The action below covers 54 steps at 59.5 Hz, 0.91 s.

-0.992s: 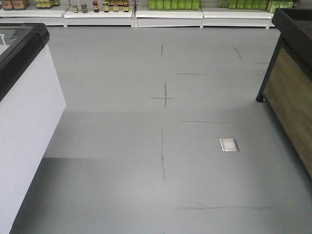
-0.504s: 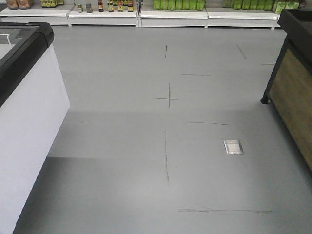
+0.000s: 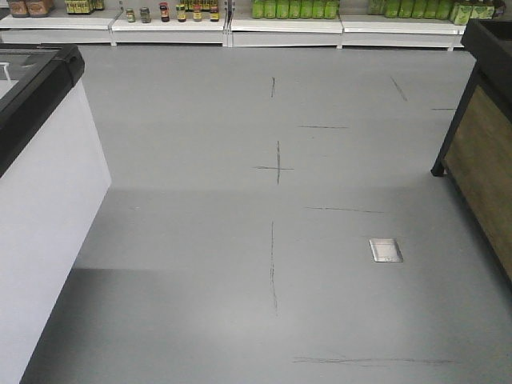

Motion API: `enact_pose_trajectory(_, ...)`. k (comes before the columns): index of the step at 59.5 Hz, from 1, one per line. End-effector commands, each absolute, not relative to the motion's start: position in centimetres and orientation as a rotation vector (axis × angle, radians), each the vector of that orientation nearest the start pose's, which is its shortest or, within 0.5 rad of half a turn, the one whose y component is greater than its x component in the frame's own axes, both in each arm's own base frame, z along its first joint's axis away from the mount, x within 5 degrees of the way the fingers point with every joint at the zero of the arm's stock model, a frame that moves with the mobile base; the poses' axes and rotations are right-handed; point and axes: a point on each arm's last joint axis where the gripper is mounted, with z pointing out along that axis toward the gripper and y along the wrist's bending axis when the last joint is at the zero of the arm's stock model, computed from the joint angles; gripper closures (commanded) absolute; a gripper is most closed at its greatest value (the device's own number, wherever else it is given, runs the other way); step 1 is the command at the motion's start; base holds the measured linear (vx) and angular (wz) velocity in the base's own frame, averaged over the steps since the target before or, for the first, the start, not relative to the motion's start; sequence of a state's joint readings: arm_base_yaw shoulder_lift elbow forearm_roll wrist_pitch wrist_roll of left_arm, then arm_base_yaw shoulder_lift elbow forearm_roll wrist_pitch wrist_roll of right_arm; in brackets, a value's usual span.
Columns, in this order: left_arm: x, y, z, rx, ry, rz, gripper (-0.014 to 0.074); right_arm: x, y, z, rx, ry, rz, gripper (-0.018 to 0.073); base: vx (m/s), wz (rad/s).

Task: Pick three apples into basket with both arms
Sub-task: 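Drive the base forward across the grey floor toward the produce tables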

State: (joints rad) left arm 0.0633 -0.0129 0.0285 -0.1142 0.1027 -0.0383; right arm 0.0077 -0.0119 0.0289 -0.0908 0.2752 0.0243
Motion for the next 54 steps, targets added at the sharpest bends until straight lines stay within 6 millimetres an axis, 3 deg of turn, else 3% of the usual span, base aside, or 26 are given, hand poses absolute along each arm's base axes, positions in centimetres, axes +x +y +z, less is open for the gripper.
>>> enact_pose_trajectory(1, 5.42, 0.28, 21.11, -0.158, 1.48, -0.085, 0.0603, 5.56, -0.14, 18.21, -0.055, 1.704, -0.068, 0.0551, 0.13, -0.09)
enact_pose_trajectory(54, 5.42, 0.28, 21.11, -0.158, 1.48, -0.085, 0.0603, 5.56, -0.14, 18.21, -0.055, 1.704, -0.068, 0.0551, 0.1, 0.09)
